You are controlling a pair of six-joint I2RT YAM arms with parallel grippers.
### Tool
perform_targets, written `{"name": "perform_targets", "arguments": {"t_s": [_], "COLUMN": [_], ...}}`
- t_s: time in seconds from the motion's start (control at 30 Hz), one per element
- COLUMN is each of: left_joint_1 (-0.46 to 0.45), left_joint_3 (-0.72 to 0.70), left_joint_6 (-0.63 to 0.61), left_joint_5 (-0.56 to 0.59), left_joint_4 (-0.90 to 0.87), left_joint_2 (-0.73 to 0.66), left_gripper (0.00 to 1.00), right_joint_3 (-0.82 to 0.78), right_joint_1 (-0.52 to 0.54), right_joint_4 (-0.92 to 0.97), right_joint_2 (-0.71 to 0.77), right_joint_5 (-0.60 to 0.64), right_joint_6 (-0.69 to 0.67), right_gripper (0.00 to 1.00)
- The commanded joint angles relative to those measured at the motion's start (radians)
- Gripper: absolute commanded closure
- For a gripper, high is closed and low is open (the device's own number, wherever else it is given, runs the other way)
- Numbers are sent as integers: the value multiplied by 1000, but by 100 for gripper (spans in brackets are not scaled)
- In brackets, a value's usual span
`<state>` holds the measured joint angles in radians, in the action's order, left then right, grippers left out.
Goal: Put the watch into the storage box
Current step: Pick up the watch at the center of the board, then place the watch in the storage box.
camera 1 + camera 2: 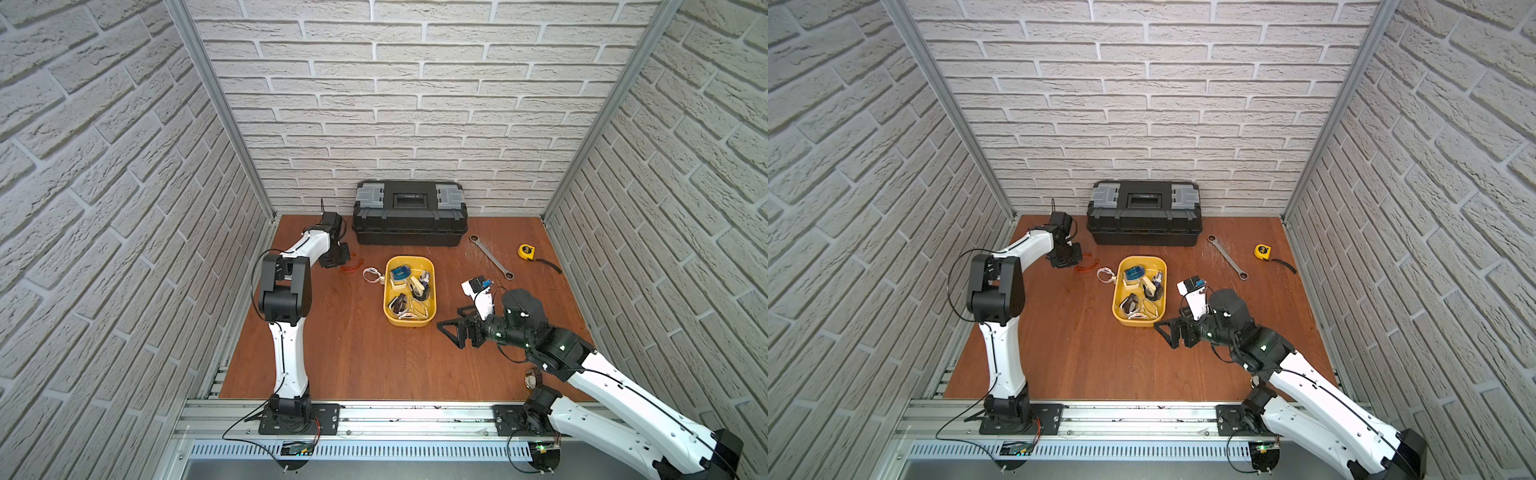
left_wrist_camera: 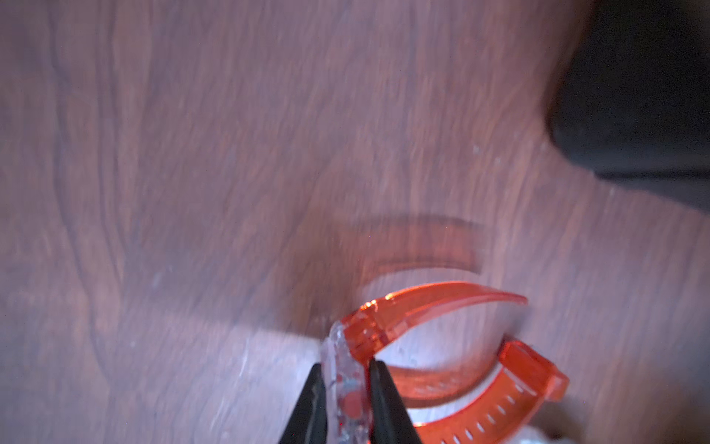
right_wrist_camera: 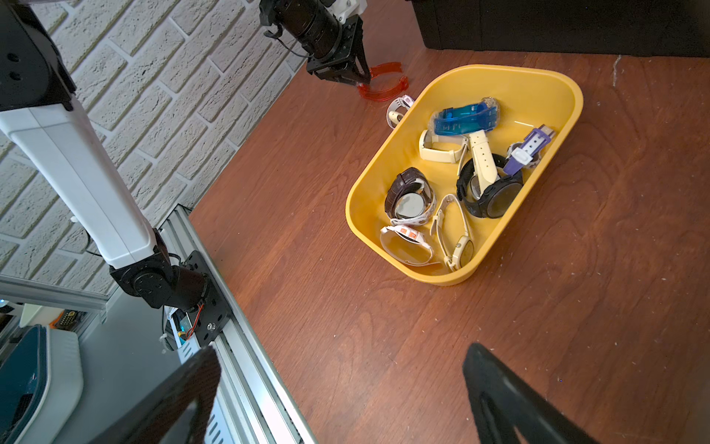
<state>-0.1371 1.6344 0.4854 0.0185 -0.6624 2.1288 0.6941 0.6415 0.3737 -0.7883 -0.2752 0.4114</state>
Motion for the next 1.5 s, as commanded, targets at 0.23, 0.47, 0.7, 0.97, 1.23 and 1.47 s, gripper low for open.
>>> {"name": "perform_targets", "arguments": {"t_s": [0.23,0.47,0.7,0.97,1.23,1.47], "left_joint_1": [-150,-372,-446,-453,-479,-512], "left_joint_3": [-163,-113,67,144,86,23], "left_joint_6": [-22,52,59,48,56,77], "left_joint_5": [-3,-21,23,92,83,80], "left_joint_4": [-166,-207,-234,-236,-218,-191], "left_joint_2": [-344,-381,-177,-66,-56,-59], "left_gripper": [88,85,85,85,86,85], "right_joint_3": [15,1,1,-43,-41,-46], "right_joint_1": [1,1,1,1,1,1], "right_joint_4": [-15,-9,28,34,33,31], "right_joint_2": [31,67,105,182,169,179], "right_joint_5": [-18,-10,-7,38,34,39], "right_joint_6": [3,4,-6,-3,-12,-13], "right_gripper": [0,0,0,0,0,0]}}
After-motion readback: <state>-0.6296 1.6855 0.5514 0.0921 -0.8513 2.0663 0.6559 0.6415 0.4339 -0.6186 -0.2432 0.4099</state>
